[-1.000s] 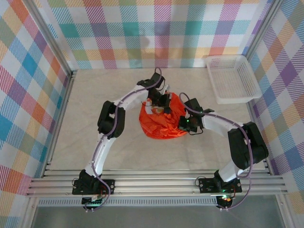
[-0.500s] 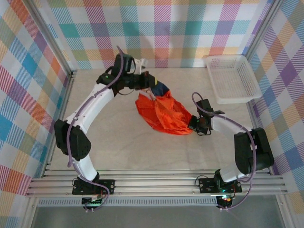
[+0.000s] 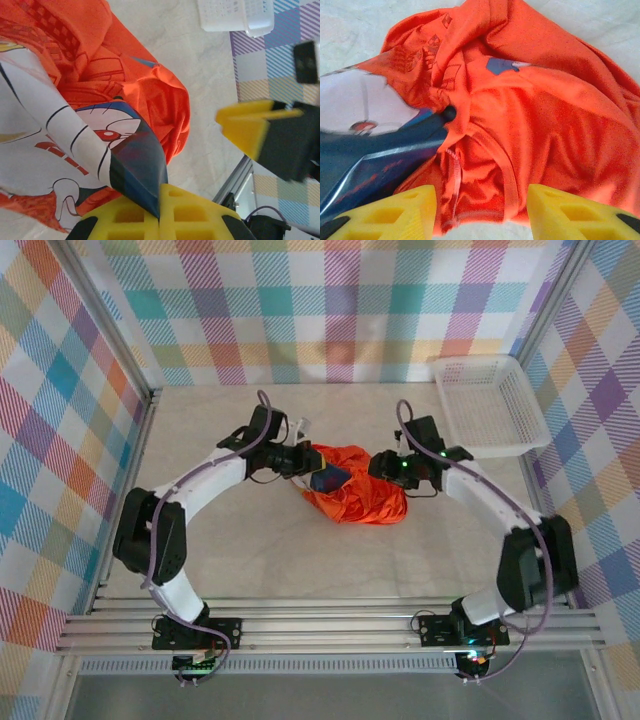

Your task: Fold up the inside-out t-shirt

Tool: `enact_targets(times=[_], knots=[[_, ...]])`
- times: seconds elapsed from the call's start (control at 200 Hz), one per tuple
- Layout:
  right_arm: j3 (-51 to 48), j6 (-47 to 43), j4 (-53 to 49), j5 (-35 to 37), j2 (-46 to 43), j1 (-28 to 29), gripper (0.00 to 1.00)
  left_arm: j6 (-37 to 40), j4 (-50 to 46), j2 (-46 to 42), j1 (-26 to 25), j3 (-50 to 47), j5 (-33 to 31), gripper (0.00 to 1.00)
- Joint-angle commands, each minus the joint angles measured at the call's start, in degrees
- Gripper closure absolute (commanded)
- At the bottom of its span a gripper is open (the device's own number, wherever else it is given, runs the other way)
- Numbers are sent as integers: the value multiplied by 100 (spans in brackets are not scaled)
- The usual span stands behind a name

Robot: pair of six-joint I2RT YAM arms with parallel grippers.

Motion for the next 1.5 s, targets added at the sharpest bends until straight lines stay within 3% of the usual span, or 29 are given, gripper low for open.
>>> enact_targets(times=[0.0, 0.25, 0.5, 0.77, 1.19, 1.26, 1.345, 1.39, 1.47, 1.495], knots=[[481, -107, 129, -261, 519, 97, 50, 163, -115, -505, 72, -229, -204, 100], [386, 294, 716, -494, 917, 771, 53, -278, 390, -464, 237, -400, -131, 100], [-846, 844, 1623, -159, 8, 1104, 49, -609, 522, -136, 365, -267, -219, 100], [-1102, 391, 1916, -121, -25, 1464, 40, -944, 428, 462, 433, 237, -315, 100], [-995, 246, 2104, 379, 675, 1908, 39, -1026, 296, 692, 436, 596, -333, 100], [-801, 229, 2068, 509, 827, 1904, 48, -1048, 313, 691, 430, 585, -324, 100], [-451, 211, 1695, 683, 851, 1902, 86, -1023, 244, 683, 436, 612, -349, 100], [-191, 144, 1249, 825, 755, 1901, 99, -951, 106, 690, 436, 711, -374, 100], [334, -90, 269, 1224, 441, 1880, 100, -767, -315, 715, 506, 1025, -450, 100], [474, -182, 14, 1355, 309, 1841, 100, -714, -427, 730, 545, 1157, -471, 92]])
